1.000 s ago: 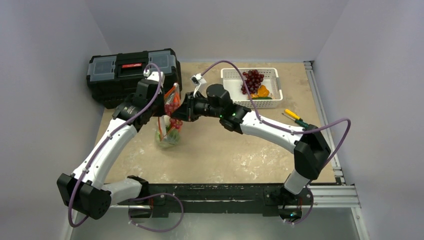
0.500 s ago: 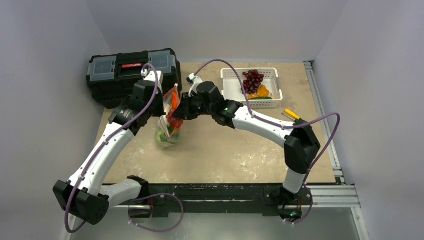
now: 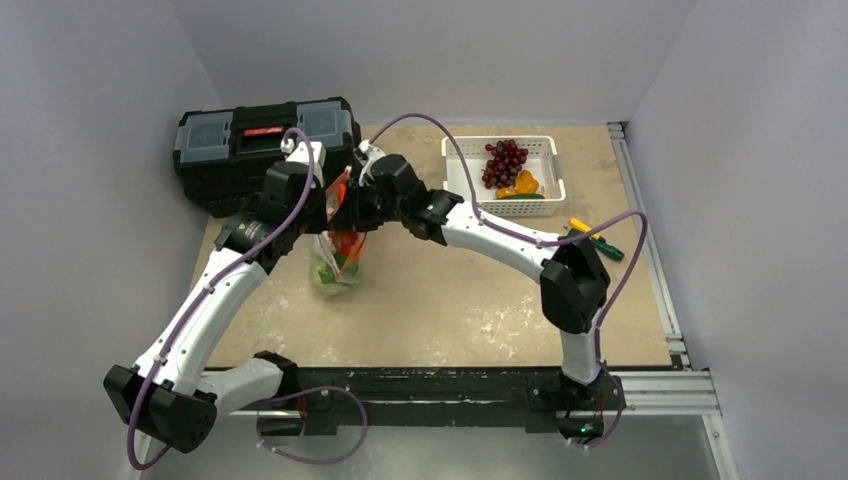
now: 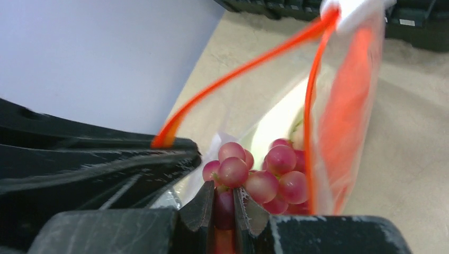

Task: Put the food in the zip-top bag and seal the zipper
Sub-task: Place the fake fruit in the zipper food storage bag.

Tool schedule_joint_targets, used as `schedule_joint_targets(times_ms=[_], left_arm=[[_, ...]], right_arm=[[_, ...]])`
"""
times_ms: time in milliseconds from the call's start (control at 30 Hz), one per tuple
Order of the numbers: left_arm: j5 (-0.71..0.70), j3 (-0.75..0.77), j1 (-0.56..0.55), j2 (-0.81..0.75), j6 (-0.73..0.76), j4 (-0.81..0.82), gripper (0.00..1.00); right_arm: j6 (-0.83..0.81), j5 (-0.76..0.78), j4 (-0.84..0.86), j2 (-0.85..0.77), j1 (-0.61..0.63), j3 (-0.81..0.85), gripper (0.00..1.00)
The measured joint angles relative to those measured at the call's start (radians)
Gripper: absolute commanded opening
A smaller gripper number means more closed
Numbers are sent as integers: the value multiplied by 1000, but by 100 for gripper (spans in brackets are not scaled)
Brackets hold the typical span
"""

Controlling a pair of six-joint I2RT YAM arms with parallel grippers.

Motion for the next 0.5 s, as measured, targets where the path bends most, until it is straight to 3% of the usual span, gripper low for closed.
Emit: schedule_joint_targets(times_ms=[267,500], left_arm=[[-3,0,0,0,0,0,0],[-5,0,0,0,0,0,0]], right_arm=[[0,157,-69,8,85,0,20],[-36,175,-108,8,110,0,36]])
